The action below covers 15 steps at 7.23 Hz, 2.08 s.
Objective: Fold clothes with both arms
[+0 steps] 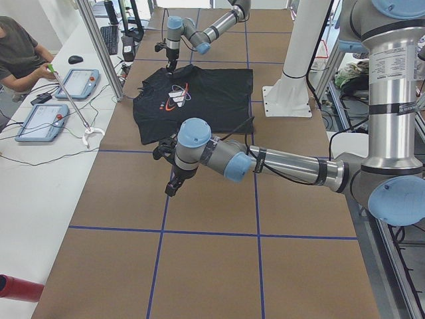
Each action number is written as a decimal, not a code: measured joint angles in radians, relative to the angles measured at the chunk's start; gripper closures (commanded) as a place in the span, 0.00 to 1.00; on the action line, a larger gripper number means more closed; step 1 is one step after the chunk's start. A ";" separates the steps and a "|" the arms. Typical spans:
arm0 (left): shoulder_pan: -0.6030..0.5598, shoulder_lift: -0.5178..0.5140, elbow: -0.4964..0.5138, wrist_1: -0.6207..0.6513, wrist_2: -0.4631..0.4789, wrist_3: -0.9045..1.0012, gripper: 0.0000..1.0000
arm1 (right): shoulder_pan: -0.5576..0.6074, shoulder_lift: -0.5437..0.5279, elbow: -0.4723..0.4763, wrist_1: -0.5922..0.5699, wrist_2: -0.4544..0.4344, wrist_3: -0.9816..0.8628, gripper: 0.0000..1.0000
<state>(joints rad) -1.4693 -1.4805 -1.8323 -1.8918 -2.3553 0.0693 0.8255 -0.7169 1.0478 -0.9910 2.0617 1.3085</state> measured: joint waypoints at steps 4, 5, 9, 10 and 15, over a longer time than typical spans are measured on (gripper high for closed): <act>0.193 -0.258 0.073 -0.026 -0.006 -0.386 0.01 | -0.006 -0.002 0.013 0.002 -0.009 0.003 0.00; 0.244 -0.350 0.124 -0.029 -0.004 -0.456 0.01 | -0.002 -0.024 0.058 -0.001 0.016 0.006 0.00; 0.381 -0.670 0.581 -0.263 0.004 -0.531 0.07 | 0.002 -0.261 0.333 -0.001 0.062 0.009 0.00; 0.401 -0.722 0.738 -0.424 0.050 -0.531 0.11 | 0.003 -0.296 0.377 0.000 0.060 0.009 0.00; 0.456 -0.890 1.126 -0.711 0.242 -0.526 0.40 | -0.005 -0.397 0.478 0.000 0.051 0.009 0.00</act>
<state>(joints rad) -1.0133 -2.3707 -0.7063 -2.6028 -2.1137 -0.4571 0.8209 -1.1139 1.5255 -0.9910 2.1127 1.3177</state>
